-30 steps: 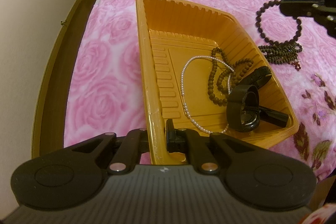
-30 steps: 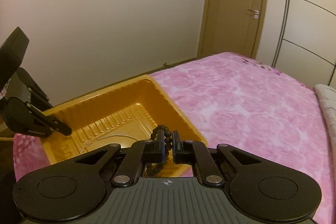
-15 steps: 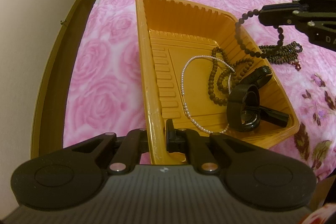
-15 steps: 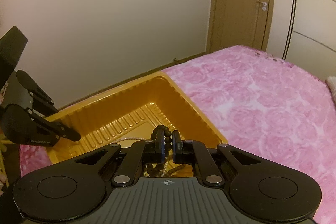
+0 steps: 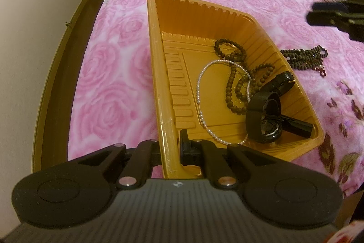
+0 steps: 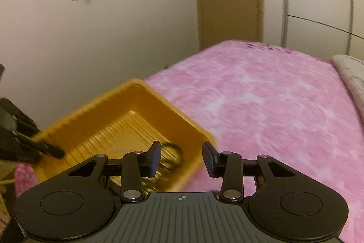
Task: Organize jewelry
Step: 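Move the right gripper back to the remaining necklace pile and pinch a strand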
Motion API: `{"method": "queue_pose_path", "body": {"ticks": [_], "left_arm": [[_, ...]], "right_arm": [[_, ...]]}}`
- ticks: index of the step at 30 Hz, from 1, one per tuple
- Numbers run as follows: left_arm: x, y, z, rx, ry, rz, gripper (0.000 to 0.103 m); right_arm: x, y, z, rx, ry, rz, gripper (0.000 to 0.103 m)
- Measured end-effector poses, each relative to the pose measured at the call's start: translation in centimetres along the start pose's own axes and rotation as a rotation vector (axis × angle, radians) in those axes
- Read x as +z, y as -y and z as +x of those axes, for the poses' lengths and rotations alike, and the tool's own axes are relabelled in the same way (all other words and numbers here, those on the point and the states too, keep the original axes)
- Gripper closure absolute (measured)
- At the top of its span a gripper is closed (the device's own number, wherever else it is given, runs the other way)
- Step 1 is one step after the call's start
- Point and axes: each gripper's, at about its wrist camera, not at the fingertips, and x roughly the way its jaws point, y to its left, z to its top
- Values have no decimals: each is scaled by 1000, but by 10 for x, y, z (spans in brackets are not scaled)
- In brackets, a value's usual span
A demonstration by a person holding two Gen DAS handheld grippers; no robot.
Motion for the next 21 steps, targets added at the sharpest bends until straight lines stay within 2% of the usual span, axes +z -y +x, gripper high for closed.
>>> {"method": "queue_pose_path", "body": {"ticks": [9, 15, 21], "left_arm": [[-1, 0, 0, 1, 2, 1, 99], [-1, -1, 0, 1, 1, 1, 99], [-1, -1, -1, 0, 2, 0, 99]], "right_arm": [[-54, 61, -29, -174, -87, 117, 62], [-85, 89, -46, -242, -134, 184, 62], [-106, 101, -53, -268, -170, 213, 62]]}}
